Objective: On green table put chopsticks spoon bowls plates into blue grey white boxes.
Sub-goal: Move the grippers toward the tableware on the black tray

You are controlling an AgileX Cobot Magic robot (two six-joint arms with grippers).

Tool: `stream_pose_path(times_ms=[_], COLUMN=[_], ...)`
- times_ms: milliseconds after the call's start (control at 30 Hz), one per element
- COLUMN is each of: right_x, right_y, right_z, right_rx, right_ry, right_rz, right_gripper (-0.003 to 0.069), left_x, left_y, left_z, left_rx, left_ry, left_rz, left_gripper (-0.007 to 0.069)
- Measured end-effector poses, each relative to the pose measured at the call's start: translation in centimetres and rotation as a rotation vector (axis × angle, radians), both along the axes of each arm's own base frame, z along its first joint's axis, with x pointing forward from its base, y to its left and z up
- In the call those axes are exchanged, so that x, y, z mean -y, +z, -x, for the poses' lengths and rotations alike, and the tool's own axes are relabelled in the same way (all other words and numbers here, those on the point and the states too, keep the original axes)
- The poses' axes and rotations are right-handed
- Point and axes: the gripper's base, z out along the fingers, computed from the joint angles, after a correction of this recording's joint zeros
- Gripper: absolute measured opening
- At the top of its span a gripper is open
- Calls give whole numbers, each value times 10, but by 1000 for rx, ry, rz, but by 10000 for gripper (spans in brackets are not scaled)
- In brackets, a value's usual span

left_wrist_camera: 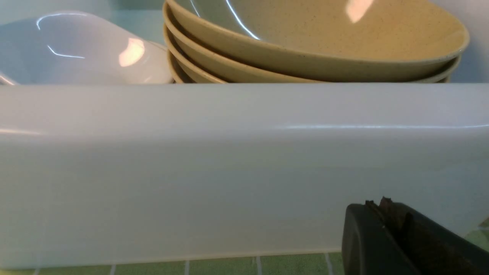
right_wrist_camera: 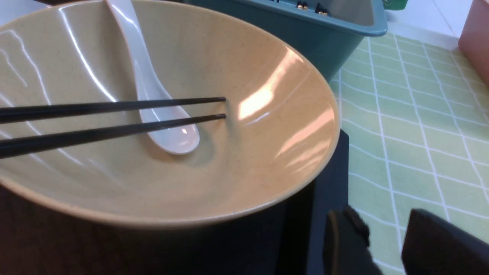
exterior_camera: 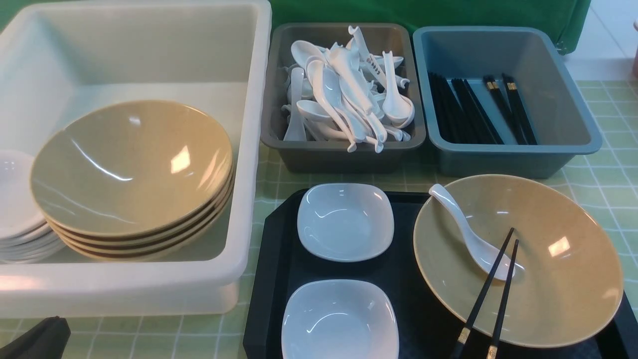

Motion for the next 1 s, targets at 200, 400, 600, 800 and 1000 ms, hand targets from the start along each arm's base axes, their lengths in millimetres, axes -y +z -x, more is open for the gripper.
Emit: stream_pose_path(times_ms=[200,400,600,800,1000], right_x=[0,0,0,0,2], right_y=[0,0,0,2,14], right_z=[0,0,0,-2,-5], right_rx=[0,0,0,50,207], right_ry=[0,0,0,-7,-32], right_rz=[0,0,0,-6,-55], right_gripper=[235,235,235,235,235], left_x=[0,0,0,0,-1], left_y=[0,0,0,2,21], left_z=[0,0,0,-1,-4], left_rx=[1,1,1,41,256], left_ry=[0,0,0,2,14], left_rz=[0,0,0,6,23], left_gripper=[-1,-1,-1,-1,-1])
